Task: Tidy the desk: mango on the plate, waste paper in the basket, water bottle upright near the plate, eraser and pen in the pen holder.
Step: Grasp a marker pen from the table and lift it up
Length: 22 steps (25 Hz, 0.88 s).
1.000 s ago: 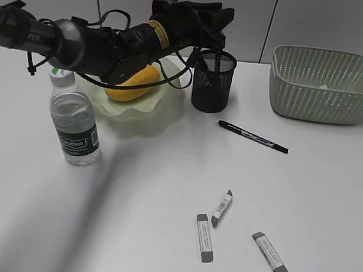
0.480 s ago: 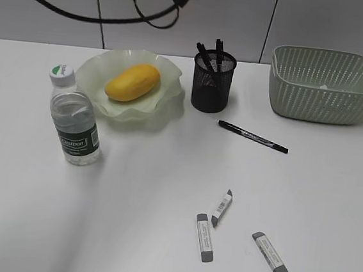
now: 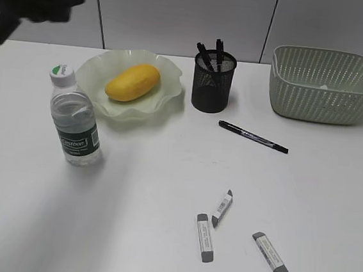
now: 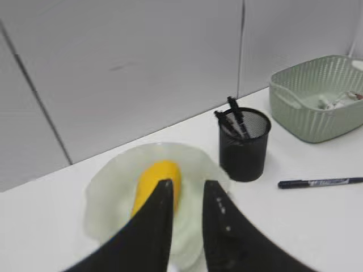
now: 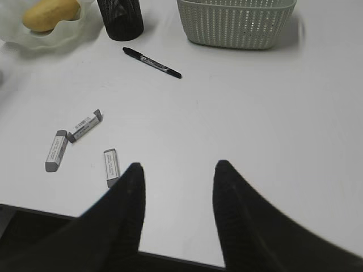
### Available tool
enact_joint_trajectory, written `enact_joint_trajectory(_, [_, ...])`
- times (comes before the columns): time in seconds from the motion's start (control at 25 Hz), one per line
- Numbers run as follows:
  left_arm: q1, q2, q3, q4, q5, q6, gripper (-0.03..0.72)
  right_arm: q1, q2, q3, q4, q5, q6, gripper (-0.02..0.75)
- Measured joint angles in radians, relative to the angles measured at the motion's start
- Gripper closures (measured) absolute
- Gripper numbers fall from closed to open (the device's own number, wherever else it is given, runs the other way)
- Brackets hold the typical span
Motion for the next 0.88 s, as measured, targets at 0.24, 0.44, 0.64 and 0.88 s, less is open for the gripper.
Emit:
enact_joint_trajectory(0.24, [0.0,-0.148,0.171,0.061,0.118,0.019,0.557,0.0,0.0,0.0,0.0,0.0,0.0,0.408])
enact_joint_trajectory(0.44, [0.0,-0.112,0.174,-0.028,0.268,0.219,0.557,0.0,0.0,0.0,0.0,0.0,0.0,0.408])
enact_joint_trajectory(0.64, [0.003,-0.129,0.171,-0.672,0.68,0.787,0.557,0.0,0.0,0.0,0.002,0.0,0.0,0.408])
enact_joint_trajectory(0.88, [0.001,-0.506,0.171,-1.341,0.761,1.173,0.524,0.0,0.0,0.0,0.004,0.0,0.0,0.408])
